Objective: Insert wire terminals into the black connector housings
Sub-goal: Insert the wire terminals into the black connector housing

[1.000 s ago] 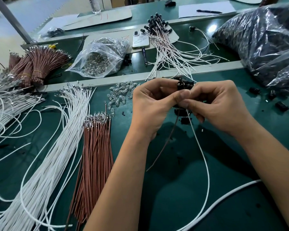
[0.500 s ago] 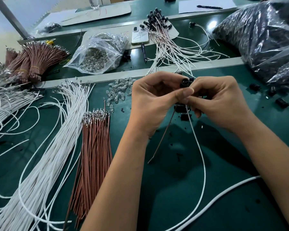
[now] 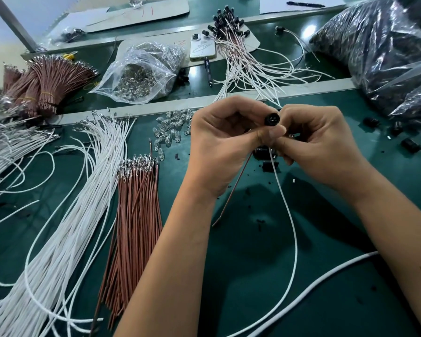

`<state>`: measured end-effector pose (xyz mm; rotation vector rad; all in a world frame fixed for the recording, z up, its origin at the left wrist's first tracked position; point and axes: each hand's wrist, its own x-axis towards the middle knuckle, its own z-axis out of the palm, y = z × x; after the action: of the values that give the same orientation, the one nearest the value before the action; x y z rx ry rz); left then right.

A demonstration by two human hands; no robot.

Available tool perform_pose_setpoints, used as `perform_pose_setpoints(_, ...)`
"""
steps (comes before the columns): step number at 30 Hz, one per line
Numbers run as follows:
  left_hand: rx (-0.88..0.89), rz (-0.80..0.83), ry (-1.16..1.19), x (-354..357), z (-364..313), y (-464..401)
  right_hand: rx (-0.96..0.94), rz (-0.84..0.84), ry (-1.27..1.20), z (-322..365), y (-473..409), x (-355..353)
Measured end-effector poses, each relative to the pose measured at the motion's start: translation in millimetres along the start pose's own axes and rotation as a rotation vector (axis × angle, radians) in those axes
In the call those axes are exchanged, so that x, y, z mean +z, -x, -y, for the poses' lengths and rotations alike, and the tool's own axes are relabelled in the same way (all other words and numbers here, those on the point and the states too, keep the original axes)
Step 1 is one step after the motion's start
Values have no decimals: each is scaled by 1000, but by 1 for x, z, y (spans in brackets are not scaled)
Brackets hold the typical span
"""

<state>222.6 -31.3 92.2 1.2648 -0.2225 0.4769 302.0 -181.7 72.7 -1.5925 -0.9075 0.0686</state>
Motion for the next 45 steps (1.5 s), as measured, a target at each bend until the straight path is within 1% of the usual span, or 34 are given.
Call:
perform_pose_setpoints(4,3,1,-20,0,1,0,-32,29,39,1,0,0)
perform_pose_setpoints(11,4,1,11,1,4,1,-80,52,76,-7,-1,1)
perform_pose_setpoints(18,7,-3,4,0,5,1,-79,77,107,-12,-2,-1)
perform_pose_setpoints(25,6,7,-22,0,6,2,-74,76,206,-12,-2,-3)
perform_pose_setpoints(28,-9,5,-41,-1,7,1,-83,51,273,-10,0,-4)
perform_pose_setpoints(36,16,-20,-112,-1,8,-1,-108,-64,70,0,1,0)
perform_pose_setpoints(42,34,6,-110,-1,8,0,-142,-81,79,1,2,-1)
perform_pose_setpoints(45,33,-9,-108,-1,7,-1,-121,-117,88,3,4,-1)
